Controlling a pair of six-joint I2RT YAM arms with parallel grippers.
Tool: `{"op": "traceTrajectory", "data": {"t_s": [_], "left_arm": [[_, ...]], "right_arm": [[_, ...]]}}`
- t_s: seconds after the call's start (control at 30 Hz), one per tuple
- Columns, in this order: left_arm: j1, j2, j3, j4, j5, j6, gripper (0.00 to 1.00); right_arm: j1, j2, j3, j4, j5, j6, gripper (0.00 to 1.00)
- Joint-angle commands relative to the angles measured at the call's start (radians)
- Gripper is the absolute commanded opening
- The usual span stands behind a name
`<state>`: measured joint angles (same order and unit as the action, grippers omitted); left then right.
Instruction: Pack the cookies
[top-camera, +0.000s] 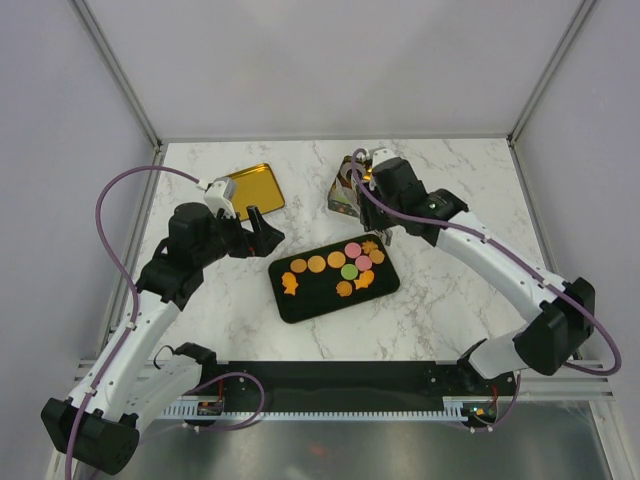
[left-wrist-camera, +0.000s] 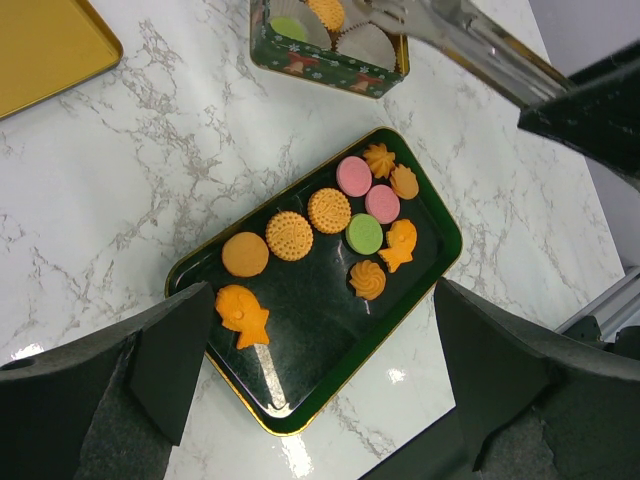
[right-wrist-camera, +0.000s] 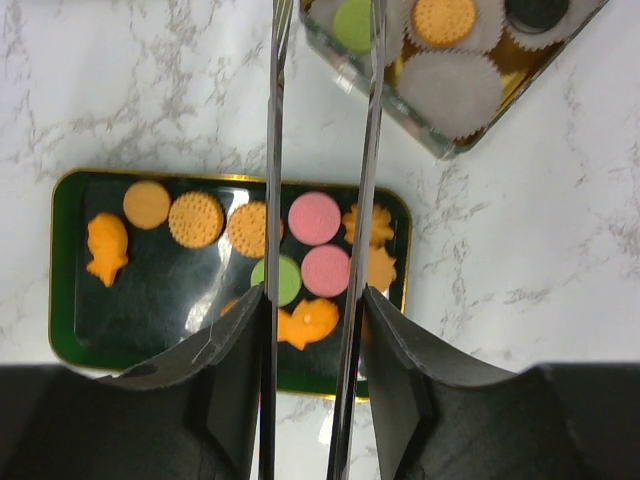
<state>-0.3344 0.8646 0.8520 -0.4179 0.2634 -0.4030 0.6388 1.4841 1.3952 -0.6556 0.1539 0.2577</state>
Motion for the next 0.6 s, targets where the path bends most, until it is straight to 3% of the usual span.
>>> {"op": "traceTrajectory", "data": {"t_s": [0.0,0.27,0.57], "left_arm": [[-0.005,-0.001,0.038,0.016,0.002,0.015,0.99],[-0.005,-0.001,0.036,0.018,-0.001,0.016,0.99],[-0.005,0.004,0.036,0.016,0.005,0.016,0.99]], "right_arm": [[0.074,-0.074,-0.082,-0.044,-0.039,0.008,0.48],[0.272,-0.127,-0.186,-0.104,-0.011,0.040,0.48],[0.300,-0.209,-0.255,-0.226,-0.024,0.061,0.48]]}}
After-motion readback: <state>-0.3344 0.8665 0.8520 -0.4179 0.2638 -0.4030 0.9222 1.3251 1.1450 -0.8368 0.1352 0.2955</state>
